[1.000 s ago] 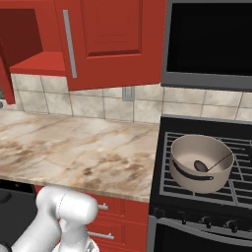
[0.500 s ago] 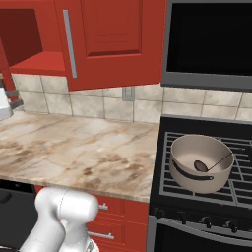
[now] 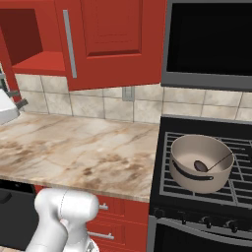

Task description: Open the cabinet and move the ladle to the pot. Then close the cabinet.

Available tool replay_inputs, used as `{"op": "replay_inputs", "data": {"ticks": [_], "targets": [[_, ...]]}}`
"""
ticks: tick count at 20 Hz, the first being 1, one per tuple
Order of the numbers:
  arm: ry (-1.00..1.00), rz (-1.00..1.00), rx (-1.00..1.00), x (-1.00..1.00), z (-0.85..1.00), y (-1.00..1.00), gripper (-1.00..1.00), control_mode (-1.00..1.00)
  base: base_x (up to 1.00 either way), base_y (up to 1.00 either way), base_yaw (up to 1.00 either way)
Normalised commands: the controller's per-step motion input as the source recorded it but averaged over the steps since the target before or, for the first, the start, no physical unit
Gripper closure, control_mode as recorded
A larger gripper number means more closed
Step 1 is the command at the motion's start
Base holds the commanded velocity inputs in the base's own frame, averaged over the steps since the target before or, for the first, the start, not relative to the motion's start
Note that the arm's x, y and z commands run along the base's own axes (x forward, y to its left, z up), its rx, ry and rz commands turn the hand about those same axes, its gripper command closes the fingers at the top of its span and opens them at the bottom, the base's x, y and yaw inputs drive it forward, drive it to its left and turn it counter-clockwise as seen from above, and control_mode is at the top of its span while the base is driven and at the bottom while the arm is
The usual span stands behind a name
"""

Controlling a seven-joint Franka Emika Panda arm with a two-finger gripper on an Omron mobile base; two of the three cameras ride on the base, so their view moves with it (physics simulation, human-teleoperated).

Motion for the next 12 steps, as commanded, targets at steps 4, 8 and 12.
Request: {"op": "replay_inputs", "data": {"ticks": [4, 8, 12], "targets": [[-0.01, 0.00, 0.00, 0.07, 0.00, 0.08, -1.00, -1.00, 0.00, 0.00, 0.00], [0.00, 0.00, 0.00, 0.41, 0.00, 0.01, -1.00, -1.00, 0.00, 0.00, 0.00], [0.00, 0.00, 0.00, 0.64, 0.00, 0.00, -1.00, -1.00, 0.00, 0.00, 0.00]]}}
